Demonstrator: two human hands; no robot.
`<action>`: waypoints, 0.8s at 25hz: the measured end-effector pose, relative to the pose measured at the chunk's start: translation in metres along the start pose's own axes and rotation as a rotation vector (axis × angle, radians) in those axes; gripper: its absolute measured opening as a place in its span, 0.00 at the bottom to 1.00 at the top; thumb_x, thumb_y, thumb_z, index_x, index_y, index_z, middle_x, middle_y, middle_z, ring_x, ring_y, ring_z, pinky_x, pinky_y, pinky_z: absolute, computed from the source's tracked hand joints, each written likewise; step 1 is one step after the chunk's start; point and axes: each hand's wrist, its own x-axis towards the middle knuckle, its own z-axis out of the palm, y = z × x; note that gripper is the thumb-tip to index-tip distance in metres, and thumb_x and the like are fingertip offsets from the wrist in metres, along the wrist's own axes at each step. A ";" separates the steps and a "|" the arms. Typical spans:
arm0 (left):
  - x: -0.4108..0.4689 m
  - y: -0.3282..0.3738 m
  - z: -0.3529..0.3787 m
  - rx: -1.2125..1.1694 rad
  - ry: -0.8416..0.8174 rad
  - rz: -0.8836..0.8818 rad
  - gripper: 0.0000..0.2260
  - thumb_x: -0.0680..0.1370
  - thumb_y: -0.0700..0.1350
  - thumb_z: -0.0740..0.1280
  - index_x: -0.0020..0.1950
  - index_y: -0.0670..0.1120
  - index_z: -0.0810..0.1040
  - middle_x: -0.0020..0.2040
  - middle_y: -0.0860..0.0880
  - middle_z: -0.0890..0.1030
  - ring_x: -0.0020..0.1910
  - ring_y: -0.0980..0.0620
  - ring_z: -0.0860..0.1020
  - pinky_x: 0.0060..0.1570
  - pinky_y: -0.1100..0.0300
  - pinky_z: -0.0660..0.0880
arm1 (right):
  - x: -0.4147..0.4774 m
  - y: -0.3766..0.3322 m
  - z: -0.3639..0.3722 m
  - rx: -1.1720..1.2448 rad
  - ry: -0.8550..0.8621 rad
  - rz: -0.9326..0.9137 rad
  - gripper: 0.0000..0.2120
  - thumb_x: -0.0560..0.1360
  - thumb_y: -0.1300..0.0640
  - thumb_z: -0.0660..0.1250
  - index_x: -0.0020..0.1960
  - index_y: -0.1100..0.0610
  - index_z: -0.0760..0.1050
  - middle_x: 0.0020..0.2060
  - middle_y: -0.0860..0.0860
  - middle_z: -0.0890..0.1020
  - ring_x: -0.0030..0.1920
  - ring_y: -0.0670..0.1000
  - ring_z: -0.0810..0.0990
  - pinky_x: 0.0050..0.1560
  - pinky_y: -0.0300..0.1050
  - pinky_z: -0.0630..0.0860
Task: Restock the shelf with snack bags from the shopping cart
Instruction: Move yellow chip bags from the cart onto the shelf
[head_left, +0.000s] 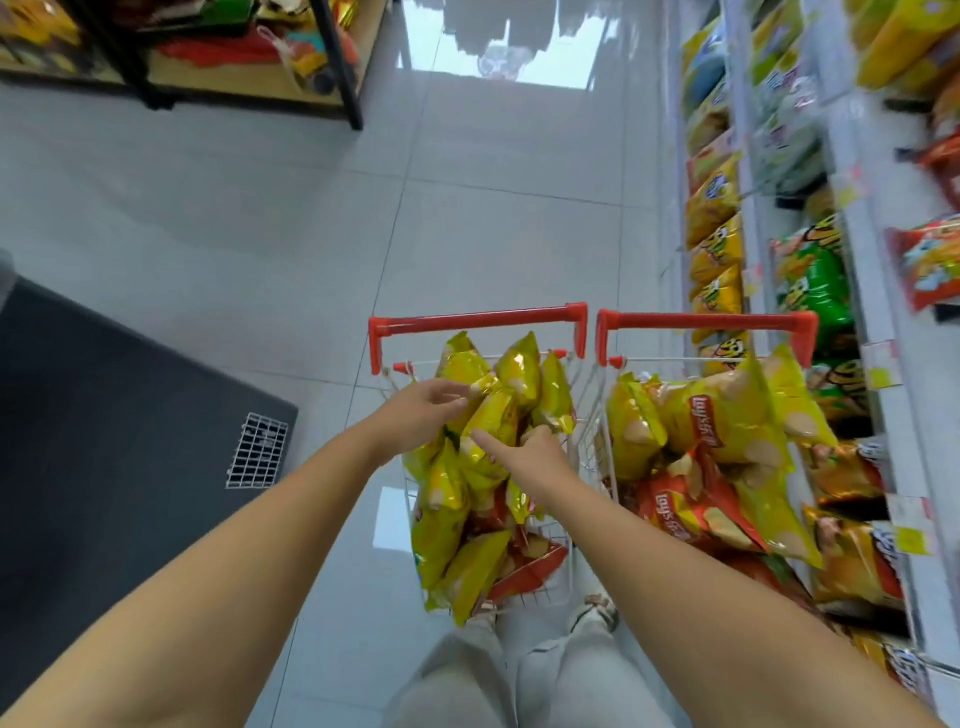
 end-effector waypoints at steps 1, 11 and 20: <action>0.001 -0.006 0.002 -0.029 -0.008 -0.021 0.10 0.82 0.47 0.62 0.63 0.56 0.76 0.64 0.48 0.78 0.60 0.52 0.76 0.59 0.56 0.74 | 0.005 -0.006 0.012 -0.008 0.007 0.029 0.55 0.60 0.24 0.67 0.73 0.58 0.57 0.68 0.56 0.67 0.66 0.57 0.69 0.63 0.55 0.71; 0.013 -0.037 0.014 -0.145 -0.075 -0.155 0.24 0.81 0.55 0.62 0.76 0.51 0.65 0.73 0.49 0.69 0.66 0.52 0.70 0.65 0.57 0.69 | 0.023 0.004 -0.007 0.097 0.021 0.114 0.26 0.75 0.62 0.66 0.70 0.57 0.62 0.56 0.57 0.75 0.56 0.61 0.77 0.53 0.58 0.79; 0.010 -0.005 0.011 -0.115 -0.389 -0.031 0.19 0.72 0.48 0.75 0.60 0.57 0.75 0.51 0.54 0.85 0.49 0.53 0.84 0.49 0.56 0.81 | -0.009 -0.006 -0.088 0.410 -0.583 -0.083 0.18 0.77 0.64 0.66 0.66 0.54 0.73 0.57 0.58 0.82 0.56 0.58 0.82 0.52 0.52 0.81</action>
